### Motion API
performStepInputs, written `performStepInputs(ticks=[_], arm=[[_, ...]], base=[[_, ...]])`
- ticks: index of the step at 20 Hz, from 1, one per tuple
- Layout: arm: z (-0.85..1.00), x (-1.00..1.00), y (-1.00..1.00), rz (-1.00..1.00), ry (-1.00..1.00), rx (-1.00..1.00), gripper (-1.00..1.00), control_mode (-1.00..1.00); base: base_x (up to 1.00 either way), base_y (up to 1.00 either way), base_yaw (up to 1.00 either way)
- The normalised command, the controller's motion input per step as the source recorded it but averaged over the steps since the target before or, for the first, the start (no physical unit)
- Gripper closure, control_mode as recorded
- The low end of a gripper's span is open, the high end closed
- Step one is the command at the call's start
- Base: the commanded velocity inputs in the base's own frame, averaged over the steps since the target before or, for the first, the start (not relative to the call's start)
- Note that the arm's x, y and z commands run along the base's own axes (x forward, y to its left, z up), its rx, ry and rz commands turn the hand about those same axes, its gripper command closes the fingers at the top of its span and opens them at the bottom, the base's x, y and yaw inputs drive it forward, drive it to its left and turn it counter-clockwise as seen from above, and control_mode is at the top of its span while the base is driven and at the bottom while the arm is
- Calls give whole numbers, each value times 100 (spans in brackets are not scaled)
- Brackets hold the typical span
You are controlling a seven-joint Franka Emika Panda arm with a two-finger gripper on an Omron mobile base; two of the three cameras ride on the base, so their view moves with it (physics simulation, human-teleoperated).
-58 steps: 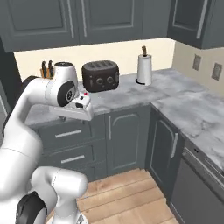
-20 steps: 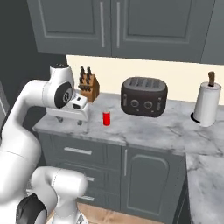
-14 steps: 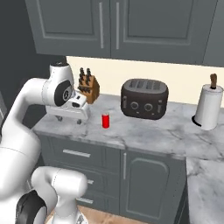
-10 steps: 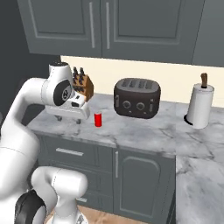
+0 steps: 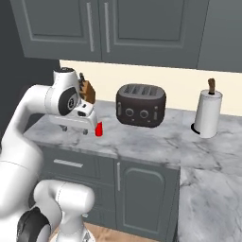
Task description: Four empty soda cans are scattered around the kitchen. Gather all the cans and cluster them next to the stove for recycling.
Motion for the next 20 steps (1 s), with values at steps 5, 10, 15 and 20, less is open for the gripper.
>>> performStepInputs(ticks=[5, 10, 15, 20], arm=[[-15, 42, 3, 0, -1, 0, -100, -100], [-6, 37, 4, 0, 0, -1, -100, -100], [-3, 38, 14, 0, 0, -3, -100, -100], [-15, 39, 9, 0, 0, -2, -100, -100]], base=[[0, 0, 0], [0, 0, 0], [0, 0, 0], [0, 0, 0]])
